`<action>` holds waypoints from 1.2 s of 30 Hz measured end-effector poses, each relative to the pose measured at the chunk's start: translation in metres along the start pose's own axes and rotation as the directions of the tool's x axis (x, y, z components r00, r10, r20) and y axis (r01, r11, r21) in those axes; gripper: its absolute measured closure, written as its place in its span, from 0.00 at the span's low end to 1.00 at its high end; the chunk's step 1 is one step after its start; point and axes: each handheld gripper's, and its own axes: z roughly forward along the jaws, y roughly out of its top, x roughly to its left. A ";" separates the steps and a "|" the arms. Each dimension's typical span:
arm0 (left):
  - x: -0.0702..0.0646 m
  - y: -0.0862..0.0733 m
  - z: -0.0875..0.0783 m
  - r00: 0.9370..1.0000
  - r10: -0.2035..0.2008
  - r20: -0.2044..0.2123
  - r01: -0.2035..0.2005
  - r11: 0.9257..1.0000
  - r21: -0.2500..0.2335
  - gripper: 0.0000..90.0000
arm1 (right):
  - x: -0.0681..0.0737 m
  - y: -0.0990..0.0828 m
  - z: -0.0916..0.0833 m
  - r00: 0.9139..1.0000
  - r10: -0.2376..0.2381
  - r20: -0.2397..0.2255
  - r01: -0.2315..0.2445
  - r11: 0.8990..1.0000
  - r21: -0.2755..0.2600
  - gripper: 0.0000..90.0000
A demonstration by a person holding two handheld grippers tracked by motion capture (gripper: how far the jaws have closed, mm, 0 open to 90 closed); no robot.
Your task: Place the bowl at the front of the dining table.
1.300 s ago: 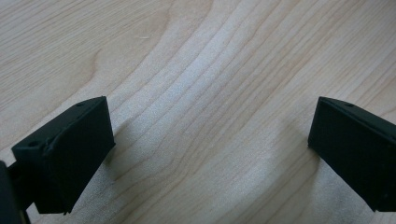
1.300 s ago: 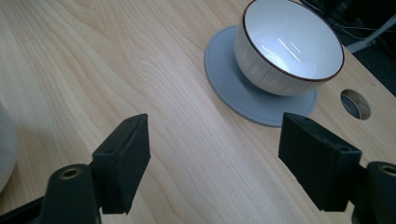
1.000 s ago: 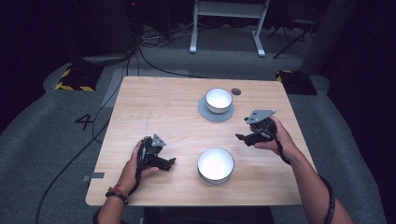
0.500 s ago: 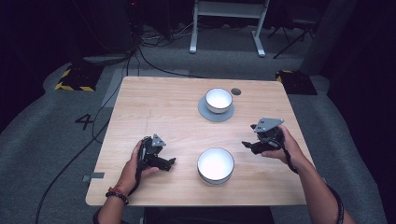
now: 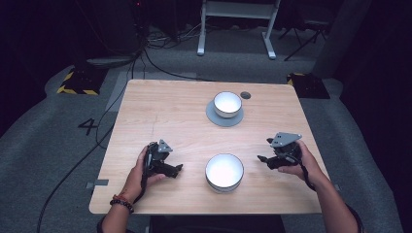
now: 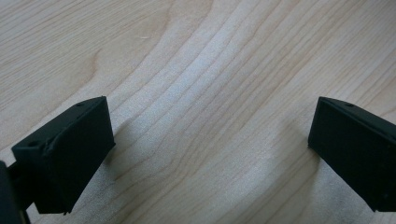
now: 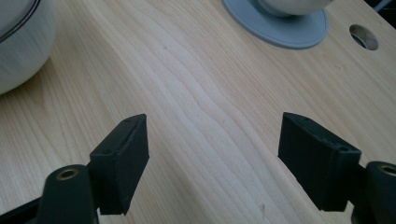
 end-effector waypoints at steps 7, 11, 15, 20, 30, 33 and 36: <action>0.000 0.000 0.000 1.000 0.000 0.000 0.000 1.000 0.000 0.00 | 0.004 -0.011 -0.002 1.000 0.026 0.000 -0.026 1.000 0.010 0.27; 0.000 0.000 0.000 1.000 -0.001 0.000 0.001 1.000 0.000 0.00 | 0.008 -0.019 -0.003 0.999 0.049 0.002 -0.049 0.999 0.014 0.27; 0.000 0.000 0.000 1.000 0.000 0.000 0.000 1.000 0.000 0.00 | 0.009 -0.028 -0.004 0.998 0.066 0.007 -0.066 0.998 0.020 0.27; 0.000 0.000 0.000 1.000 0.000 0.000 0.000 1.000 0.000 0.00 | 0.011 -0.037 -0.007 0.997 0.072 0.004 -0.072 0.997 0.031 0.26; 0.000 0.000 0.000 1.000 0.000 0.000 0.000 1.000 0.000 0.00 | 0.015 -0.058 -0.007 0.995 0.097 0.002 -0.097 0.994 0.056 0.26; 0.000 0.000 0.000 1.000 0.000 0.000 0.000 1.000 0.000 0.00 | 0.016 -0.064 -0.006 0.993 0.116 0.003 -0.116 0.992 0.050 0.26; 0.000 0.000 0.000 1.000 0.000 0.000 0.000 1.000 0.000 0.00 | 0.016 -0.071 -0.006 0.993 0.117 -0.003 -0.117 0.991 0.057 0.25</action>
